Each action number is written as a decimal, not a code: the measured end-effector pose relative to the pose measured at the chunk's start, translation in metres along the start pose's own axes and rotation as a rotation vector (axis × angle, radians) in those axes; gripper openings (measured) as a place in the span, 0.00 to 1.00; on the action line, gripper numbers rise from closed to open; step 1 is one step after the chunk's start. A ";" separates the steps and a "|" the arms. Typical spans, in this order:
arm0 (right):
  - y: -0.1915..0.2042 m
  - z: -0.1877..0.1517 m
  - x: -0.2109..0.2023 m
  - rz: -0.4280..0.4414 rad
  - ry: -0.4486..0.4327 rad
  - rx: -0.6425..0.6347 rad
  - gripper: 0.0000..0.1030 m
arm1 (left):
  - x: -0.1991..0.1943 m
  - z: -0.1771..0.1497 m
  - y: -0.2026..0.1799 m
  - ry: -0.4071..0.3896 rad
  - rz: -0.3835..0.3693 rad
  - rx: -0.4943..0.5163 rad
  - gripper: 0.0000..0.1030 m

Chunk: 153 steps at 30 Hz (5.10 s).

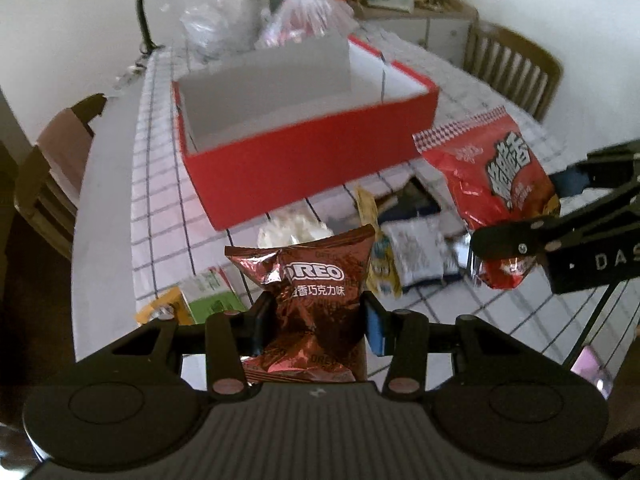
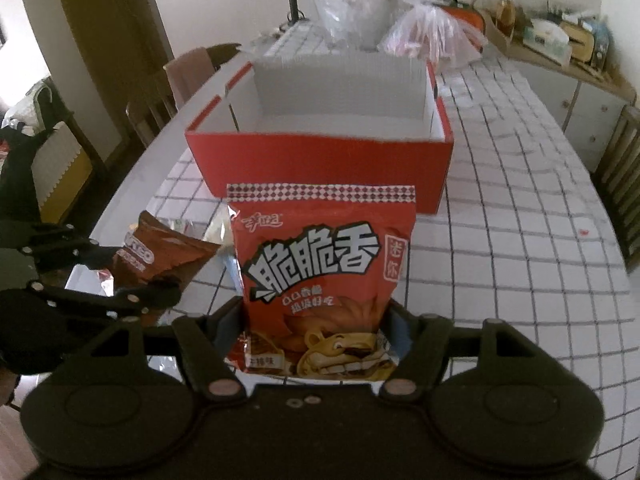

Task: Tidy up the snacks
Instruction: 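Carry both bags over the red box and open both grippers to drop them, then move both open grippers from the red box back to the snack pile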

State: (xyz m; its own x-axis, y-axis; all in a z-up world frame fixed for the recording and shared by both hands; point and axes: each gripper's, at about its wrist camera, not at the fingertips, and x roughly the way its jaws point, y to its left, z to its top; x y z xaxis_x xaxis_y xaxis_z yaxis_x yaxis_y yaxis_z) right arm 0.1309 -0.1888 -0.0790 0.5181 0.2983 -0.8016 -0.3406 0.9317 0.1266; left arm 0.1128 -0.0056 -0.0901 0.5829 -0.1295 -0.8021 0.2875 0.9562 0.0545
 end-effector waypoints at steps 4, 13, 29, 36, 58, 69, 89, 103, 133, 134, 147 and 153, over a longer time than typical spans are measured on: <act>0.000 0.013 -0.012 0.000 -0.033 -0.023 0.69 | -0.019 0.016 0.004 -0.045 0.006 -0.052 0.44; -0.006 0.052 -0.028 -0.005 -0.105 -0.064 0.69 | -0.038 0.054 0.017 -0.120 0.035 -0.104 0.44; -0.033 0.127 -0.007 -0.055 -0.123 -0.092 0.69 | -0.017 0.136 0.043 -0.145 0.052 -0.173 0.44; -0.045 0.145 0.033 -0.075 -0.071 -0.106 0.69 | 0.016 0.157 0.053 -0.108 0.084 -0.189 0.44; -0.039 0.153 0.146 -0.095 0.072 -0.213 0.70 | 0.121 0.166 0.061 0.057 0.120 -0.154 0.44; -0.042 0.151 0.158 -0.091 0.098 -0.206 0.75 | 0.131 0.159 0.061 0.082 0.109 -0.167 0.44; -0.039 0.153 0.065 -0.008 -0.069 -0.119 0.90 | 0.051 0.155 0.053 -0.052 0.075 -0.203 0.54; -0.029 0.133 -0.005 0.044 -0.191 -0.089 1.00 | -0.019 0.131 0.042 -0.167 0.046 -0.216 0.72; -0.029 0.040 0.002 0.024 -0.068 -0.064 1.00 | -0.028 0.027 0.057 -0.081 0.073 -0.340 0.78; -0.031 0.037 0.006 0.021 -0.056 -0.059 1.00 | -0.025 0.024 0.059 -0.070 0.074 -0.352 0.78; -0.053 0.008 0.054 -0.015 0.080 0.044 0.88 | 0.021 -0.011 0.083 0.082 0.082 -0.494 0.78; -0.062 -0.005 0.074 -0.015 0.139 0.096 0.77 | 0.048 -0.018 0.084 0.154 0.095 -0.509 0.78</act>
State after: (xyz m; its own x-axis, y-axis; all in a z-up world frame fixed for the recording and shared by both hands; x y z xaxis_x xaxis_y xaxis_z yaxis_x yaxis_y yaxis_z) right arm 0.1866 -0.2257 -0.1486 0.4070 0.2593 -0.8758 -0.2542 0.9531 0.1640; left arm 0.1513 0.0730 -0.1344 0.4594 -0.0326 -0.8876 -0.1884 0.9730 -0.1332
